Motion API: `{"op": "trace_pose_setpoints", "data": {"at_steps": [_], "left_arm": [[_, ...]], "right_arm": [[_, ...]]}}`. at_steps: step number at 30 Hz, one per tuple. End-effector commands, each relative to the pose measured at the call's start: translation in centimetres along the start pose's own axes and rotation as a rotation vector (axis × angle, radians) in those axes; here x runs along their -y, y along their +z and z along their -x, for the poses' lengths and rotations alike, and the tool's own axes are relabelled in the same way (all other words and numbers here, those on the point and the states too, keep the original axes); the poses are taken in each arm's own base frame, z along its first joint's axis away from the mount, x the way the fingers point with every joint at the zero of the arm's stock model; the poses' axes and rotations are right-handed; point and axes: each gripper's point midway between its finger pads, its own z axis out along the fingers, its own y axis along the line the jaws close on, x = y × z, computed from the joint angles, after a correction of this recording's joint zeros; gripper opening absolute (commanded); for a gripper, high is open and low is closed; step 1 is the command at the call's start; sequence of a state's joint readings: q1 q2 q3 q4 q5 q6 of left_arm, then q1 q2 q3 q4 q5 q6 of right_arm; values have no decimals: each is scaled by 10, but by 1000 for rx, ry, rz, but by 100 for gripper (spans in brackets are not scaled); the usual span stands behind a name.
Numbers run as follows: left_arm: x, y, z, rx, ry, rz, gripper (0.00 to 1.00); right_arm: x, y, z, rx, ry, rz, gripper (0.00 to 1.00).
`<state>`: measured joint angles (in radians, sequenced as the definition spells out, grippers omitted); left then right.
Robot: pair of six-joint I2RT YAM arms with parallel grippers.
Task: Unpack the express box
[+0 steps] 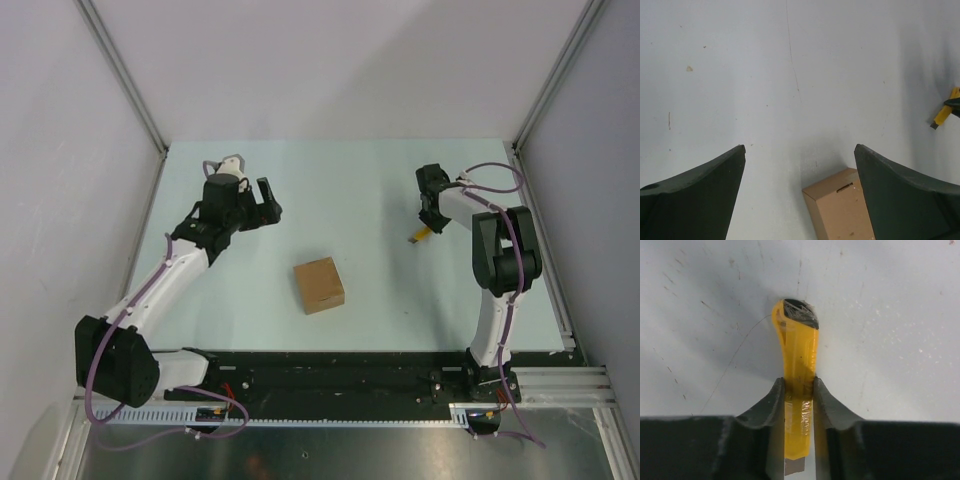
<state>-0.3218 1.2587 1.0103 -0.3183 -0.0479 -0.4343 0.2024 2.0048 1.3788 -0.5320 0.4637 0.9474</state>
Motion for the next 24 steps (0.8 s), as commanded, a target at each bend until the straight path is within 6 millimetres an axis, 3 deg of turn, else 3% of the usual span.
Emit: {"op": "trace_pose_setpoints", "data": {"at_steps": [1, 4, 7, 10, 13, 14, 16, 17, 19, 24], "left_arm": [[12, -6, 26, 59, 6, -38, 95], [15, -8, 28, 61, 0, -48, 95], [19, -9, 29, 60, -4, -66, 95], [31, -12, 31, 48, 0, -128, 95], [50, -17, 34, 31, 12, -221, 95], [61, -20, 32, 7, 17, -284, 95], [77, -27, 37, -1, 29, -364, 95], [84, -28, 38, -9, 31, -400, 95], [106, -42, 44, -21, 43, -513, 94], [141, -66, 62, 2, 96, -702, 95]], "right_arm": [[-7, 3, 2, -6, -7, 15, 12], [-16, -5, 6, -11, -19, 69, 1], [-36, -19, 12, -23, -60, 183, 0], [-64, -51, 19, -42, -119, 364, 0], [-101, -99, 18, -91, -199, 643, 0], [-115, -133, 14, -135, -237, 802, 0], [-135, -175, 16, -118, -292, 1023, 0], [-138, -200, 7, -159, -326, 1132, 0], [-146, -246, 12, -123, -357, 1280, 0], [-146, -326, 28, -78, -355, 1507, 0]]}}
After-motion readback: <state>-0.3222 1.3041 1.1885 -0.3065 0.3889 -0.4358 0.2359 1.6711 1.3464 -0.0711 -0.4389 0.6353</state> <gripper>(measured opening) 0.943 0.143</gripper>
